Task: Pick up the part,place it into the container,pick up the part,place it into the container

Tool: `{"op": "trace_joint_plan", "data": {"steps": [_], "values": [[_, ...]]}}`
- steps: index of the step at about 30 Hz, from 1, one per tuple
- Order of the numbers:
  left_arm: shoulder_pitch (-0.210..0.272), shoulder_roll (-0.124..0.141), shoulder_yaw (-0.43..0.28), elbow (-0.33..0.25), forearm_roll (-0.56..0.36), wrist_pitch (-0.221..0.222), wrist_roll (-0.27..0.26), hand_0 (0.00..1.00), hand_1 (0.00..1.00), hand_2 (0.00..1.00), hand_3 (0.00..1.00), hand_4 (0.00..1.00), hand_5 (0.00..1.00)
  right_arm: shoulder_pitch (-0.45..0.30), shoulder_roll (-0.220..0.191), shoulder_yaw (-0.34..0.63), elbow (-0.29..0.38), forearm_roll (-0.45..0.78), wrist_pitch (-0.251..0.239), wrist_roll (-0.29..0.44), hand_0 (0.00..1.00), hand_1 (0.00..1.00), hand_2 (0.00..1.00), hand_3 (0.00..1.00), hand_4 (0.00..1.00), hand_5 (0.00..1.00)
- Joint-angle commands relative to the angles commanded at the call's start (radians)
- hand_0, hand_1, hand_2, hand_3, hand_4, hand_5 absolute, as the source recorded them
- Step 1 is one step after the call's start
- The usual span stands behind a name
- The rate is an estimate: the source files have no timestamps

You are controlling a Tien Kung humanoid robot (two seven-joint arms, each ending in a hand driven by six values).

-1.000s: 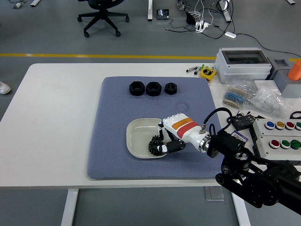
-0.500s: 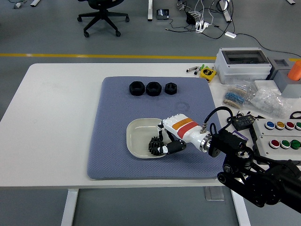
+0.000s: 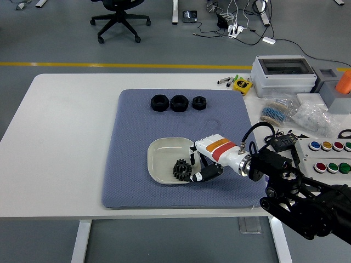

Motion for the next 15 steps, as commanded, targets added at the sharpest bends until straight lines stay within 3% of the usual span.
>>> {"op": "trace_joint_plan", "data": {"steps": [9, 15], "values": [[0.001, -0.001, -0.003, 0.0, 0.006, 0.0, 0.0, 0.745, 0.7, 0.662, 0.581, 0.642, 0.611, -0.02, -0.02, 0.08, 0.015, 0.01, -0.009, -0.008, 0.163, 0.137, 0.248, 0.452, 0.998, 0.658], [-0.002, -0.001, 0.002, 0.0, -0.002, 0.001, -0.001, 0.744, 0.701, 0.661, 0.581, 0.642, 0.611, -0.05, -0.03, 0.159, 0.035, 0.039, -0.064, -0.038, 0.152, 0.137, 0.249, 0.446, 0.998, 0.656]]}}
